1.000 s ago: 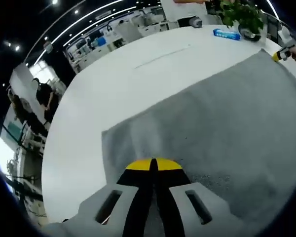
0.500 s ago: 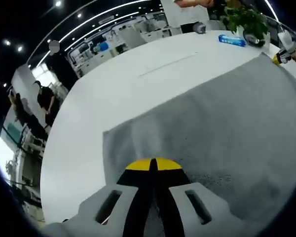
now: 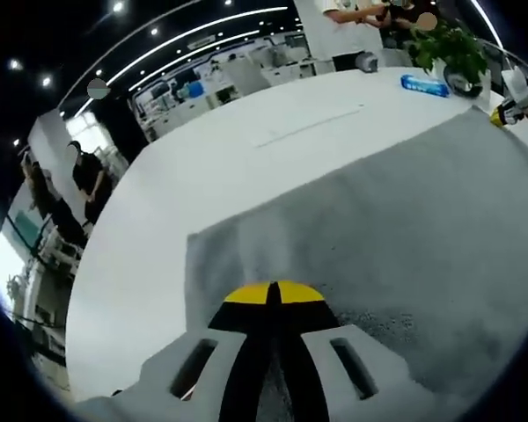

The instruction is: Open the folded towel by lifting each exposed corner and separating the folded layers until the towel lies flat within the target outline without major curled edges

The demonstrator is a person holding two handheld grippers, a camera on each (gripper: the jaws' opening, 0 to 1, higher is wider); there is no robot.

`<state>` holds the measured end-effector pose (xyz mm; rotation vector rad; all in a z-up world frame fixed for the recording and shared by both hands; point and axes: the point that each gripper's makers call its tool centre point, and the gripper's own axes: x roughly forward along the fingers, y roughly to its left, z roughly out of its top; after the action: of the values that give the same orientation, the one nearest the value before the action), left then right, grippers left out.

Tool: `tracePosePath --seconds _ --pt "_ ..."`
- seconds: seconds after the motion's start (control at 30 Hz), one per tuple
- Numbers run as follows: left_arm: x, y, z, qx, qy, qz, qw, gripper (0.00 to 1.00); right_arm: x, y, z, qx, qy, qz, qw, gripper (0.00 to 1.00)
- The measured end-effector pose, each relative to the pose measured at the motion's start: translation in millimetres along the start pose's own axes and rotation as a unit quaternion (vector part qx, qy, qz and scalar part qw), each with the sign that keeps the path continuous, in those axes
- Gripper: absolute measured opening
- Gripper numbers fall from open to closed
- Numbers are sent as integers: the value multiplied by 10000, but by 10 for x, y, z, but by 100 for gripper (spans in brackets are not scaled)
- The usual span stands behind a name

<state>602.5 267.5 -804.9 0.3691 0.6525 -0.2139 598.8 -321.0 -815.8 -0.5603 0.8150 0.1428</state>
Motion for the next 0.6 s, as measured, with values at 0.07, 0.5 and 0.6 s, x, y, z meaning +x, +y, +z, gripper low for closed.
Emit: tracePosePath --seconds 0.07,0.5,0.6 --pt "1 -5 2 94 -23 31 9999 0 4 -10 2 128 -38 52 9999 0" --pt "-566 -349 -142 -1381 -104 -655 9882 29 -852 406 178 678 -1443 750 9844 33" --pt "-966 -486 -110 -1450 -599 -841 9840 40 -1186 542 210 876 -1956 874 9729 59"
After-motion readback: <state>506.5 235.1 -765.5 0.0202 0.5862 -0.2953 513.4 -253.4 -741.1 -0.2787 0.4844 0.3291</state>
